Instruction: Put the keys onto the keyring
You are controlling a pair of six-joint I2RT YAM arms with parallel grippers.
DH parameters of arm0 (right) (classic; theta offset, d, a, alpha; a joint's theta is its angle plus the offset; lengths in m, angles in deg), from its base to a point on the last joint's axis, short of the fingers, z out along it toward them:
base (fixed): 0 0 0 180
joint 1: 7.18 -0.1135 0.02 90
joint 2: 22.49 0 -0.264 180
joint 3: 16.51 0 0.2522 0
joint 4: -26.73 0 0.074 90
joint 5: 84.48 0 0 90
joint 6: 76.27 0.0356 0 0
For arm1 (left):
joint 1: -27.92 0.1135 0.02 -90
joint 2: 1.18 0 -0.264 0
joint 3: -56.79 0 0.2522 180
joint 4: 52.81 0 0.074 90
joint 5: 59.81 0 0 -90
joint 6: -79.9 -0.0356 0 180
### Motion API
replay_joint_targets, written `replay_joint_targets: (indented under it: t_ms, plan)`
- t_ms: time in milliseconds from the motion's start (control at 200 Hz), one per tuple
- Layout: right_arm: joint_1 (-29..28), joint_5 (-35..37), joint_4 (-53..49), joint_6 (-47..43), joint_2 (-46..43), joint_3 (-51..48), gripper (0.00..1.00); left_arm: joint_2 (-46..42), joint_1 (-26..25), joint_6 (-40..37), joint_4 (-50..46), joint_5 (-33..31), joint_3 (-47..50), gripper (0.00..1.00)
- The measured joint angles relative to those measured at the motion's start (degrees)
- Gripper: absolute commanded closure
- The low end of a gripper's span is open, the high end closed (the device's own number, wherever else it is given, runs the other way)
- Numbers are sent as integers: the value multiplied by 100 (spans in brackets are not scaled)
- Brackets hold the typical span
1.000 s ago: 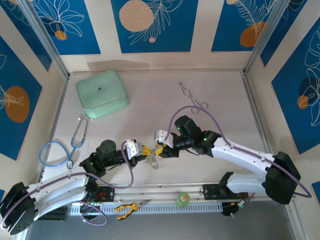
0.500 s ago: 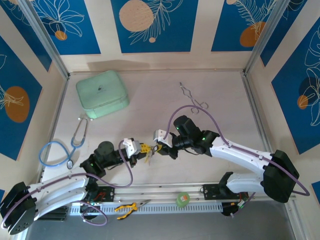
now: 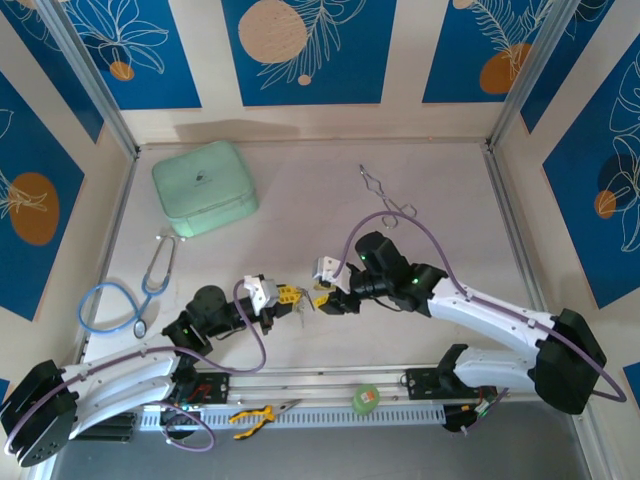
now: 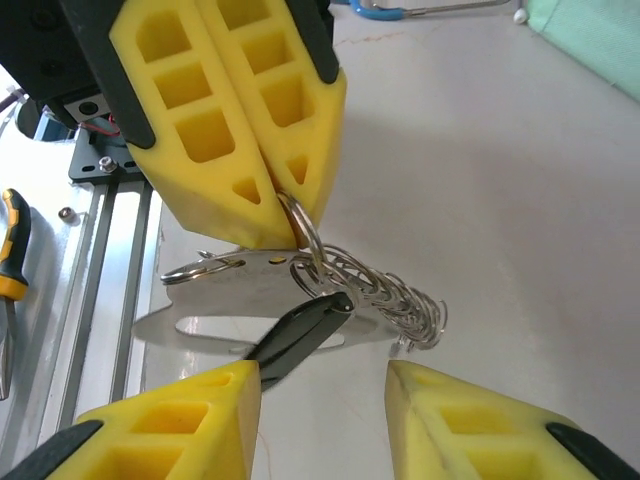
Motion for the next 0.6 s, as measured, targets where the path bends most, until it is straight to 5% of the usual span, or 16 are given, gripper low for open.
replay_joint_targets:
  t_ms: [600]
  plan:
    - [-109, -57, 249, 651, 275, 7, 60, 149, 0, -103, 122, 2, 2, 100]
